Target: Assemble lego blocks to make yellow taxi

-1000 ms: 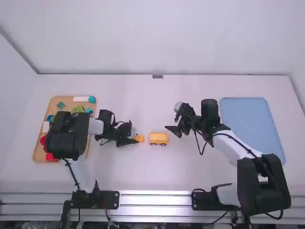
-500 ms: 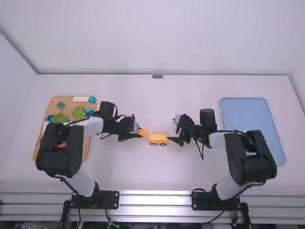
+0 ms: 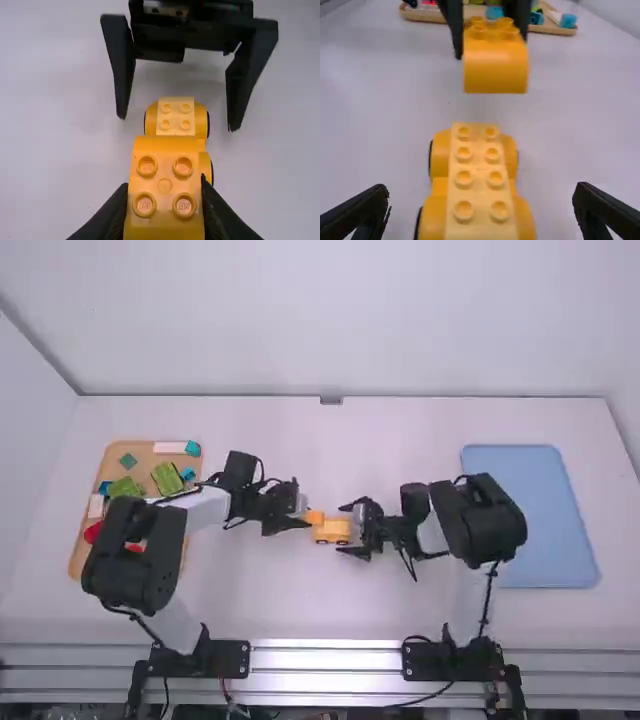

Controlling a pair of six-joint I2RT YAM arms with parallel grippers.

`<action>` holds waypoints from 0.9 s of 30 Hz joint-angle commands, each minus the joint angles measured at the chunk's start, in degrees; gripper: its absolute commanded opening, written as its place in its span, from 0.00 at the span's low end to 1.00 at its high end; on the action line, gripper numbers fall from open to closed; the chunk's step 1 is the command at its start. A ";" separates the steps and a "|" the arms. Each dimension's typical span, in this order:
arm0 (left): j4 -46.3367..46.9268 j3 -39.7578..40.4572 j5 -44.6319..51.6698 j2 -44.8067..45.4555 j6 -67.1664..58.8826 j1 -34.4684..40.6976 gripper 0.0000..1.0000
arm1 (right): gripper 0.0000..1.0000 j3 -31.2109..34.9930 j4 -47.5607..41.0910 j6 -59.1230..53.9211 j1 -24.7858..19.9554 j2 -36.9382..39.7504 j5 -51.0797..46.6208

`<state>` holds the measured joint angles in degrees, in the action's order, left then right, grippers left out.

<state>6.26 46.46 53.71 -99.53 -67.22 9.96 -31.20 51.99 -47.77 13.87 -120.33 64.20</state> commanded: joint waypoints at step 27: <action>-15.98 -6.58 -0.63 0.85 13.86 3.67 0.10 | 0.55 -4.79 -7.28 0.76 1.20 -3.56 -2.89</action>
<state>-9.89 40.47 51.99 -99.53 -53.84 12.47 -35.51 44.62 -46.63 15.20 -122.89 60.95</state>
